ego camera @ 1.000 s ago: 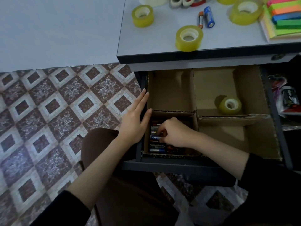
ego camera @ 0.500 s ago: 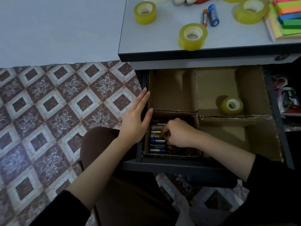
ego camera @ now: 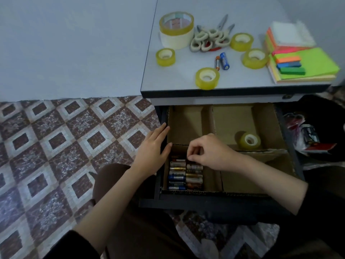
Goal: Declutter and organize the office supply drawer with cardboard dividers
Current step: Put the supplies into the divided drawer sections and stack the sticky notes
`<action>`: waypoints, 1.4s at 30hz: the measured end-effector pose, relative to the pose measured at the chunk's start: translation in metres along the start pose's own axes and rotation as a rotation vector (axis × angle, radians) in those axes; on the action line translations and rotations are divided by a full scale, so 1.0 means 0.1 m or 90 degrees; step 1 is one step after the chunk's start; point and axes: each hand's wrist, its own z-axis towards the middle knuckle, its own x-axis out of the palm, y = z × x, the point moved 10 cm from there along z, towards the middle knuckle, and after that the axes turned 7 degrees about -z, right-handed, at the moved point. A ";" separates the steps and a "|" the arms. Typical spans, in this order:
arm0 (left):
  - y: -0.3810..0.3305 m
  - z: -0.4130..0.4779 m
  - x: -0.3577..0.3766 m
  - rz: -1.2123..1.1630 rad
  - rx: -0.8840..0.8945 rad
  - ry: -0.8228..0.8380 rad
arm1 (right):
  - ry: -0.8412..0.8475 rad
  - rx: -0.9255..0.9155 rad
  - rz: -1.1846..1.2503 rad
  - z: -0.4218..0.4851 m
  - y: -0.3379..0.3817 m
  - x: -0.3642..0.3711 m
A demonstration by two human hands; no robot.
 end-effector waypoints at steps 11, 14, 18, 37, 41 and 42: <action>-0.62 0.62 -0.89 -0.029 0.073 -0.133 | -0.301 0.103 -0.059 -0.10 -0.17 -1.72; -0.84 0.92 -1.06 -0.055 0.073 -0.154 | -0.364 0.192 -0.103 0.01 -0.34 -2.08; -1.08 1.46 -1.02 -0.090 0.041 -0.118 | -0.402 0.267 -0.116 0.23 -0.44 -2.37; -1.24 2.24 -0.54 0.072 -0.073 0.085 | -0.375 0.308 -0.188 0.38 -0.47 -2.51; -1.23 2.26 -0.55 0.012 -0.049 0.069 | -0.394 0.304 -0.121 0.24 -0.51 -2.55; -1.25 2.24 -0.59 -0.027 -0.034 0.060 | -0.400 0.295 -0.105 0.21 -0.51 -2.56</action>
